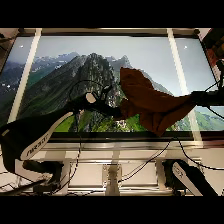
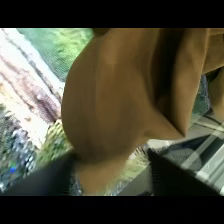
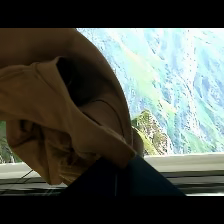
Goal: Fold the clothes and pants, and hang the long-sleeved shirts on hangers.
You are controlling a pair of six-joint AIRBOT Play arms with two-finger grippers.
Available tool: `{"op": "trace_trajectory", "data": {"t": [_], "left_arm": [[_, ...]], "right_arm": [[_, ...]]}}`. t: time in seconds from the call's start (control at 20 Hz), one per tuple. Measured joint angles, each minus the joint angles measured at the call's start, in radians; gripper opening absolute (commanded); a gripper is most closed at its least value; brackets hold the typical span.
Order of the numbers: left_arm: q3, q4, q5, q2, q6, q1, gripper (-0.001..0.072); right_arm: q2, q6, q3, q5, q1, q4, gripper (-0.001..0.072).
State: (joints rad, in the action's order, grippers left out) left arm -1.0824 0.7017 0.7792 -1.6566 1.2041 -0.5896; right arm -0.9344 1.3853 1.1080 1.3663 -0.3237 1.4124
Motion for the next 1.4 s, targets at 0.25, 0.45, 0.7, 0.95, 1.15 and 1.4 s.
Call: {"op": "trace_trajectory", "data": {"t": [0.25, 0.45, 0.7, 0.95, 1.15, 1.4], "left_arm": [[-0.009, -0.028, -0.057, -0.018, -0.001, -0.012, 0.0015], [-0.087, -0.055, -0.086, 0.016, -0.037, 0.026, 0.0014], [-0.256, -0.063, -0.109, 0.211, -0.079, 0.196, 0.0014], [-0.365, -0.067, -0.3, 0.503, -0.119, 0.364, 0.0014], [-0.387, -0.033, -0.519, 0.716, -0.197, 0.411, 0.0013], [-0.394, 0.068, -0.668, 0.879, -0.236, 0.425, 0.0012]], "right_arm": [[0.0, 0.0, 0.0, -0.003, 0.0, -0.013, 0.0013], [0.002, -0.011, 0.009, -0.036, 0.0, -0.106, 0.0013], [0.002, -0.1, 0.135, -0.091, 0.0, -0.304, 0.0013], [0.003, -0.166, 0.38, -0.078, 0.056, -0.546, 0.0012], [0.003, -0.186, 0.592, -0.056, 0.197, -0.645, 0.0012], [0.004, -0.182, 0.777, -0.04, 0.392, -0.677, 0.0013]]}}
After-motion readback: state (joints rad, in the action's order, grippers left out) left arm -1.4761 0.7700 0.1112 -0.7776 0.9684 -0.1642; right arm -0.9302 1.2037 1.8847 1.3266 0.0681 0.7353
